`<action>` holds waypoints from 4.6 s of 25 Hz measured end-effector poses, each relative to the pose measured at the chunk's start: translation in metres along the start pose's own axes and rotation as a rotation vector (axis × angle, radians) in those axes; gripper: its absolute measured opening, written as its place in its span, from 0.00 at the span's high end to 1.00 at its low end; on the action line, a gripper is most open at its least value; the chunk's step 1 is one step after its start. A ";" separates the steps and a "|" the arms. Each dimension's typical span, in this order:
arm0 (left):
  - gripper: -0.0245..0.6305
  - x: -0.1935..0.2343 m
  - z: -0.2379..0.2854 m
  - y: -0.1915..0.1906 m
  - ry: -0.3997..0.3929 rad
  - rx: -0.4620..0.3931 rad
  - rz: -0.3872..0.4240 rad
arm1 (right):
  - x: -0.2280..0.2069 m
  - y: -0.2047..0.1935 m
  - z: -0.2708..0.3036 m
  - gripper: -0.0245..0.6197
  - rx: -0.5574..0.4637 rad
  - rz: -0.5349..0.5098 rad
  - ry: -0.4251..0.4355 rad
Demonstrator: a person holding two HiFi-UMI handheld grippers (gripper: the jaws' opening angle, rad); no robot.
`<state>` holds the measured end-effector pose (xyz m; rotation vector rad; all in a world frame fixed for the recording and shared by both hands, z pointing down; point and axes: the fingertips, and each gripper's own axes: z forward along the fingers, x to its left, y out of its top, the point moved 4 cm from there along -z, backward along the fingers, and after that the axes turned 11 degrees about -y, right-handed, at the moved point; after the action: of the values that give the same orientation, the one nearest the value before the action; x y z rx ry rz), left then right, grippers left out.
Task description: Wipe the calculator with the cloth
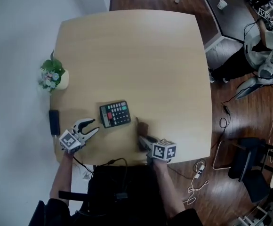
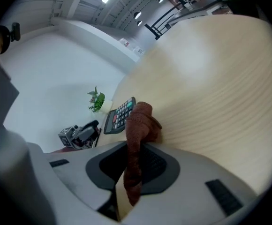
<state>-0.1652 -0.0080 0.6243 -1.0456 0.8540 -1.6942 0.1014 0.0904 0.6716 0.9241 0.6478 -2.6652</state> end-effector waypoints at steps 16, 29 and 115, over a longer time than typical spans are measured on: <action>0.72 -0.008 0.076 -0.031 -0.063 0.681 1.136 | 0.000 0.002 -0.066 0.86 -0.247 0.135 -0.115; 0.89 0.043 0.029 0.100 -0.237 -0.310 -0.458 | 0.048 -0.003 -0.099 0.86 -0.372 0.103 -0.135; 0.87 -0.197 -0.035 0.127 -0.513 -0.894 -0.463 | 0.248 0.053 -0.191 0.86 -0.280 -0.997 0.239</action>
<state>-0.1138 0.1403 0.4473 -2.3092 1.0913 -1.2513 0.0306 0.1156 0.3630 1.0145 1.8990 -3.0999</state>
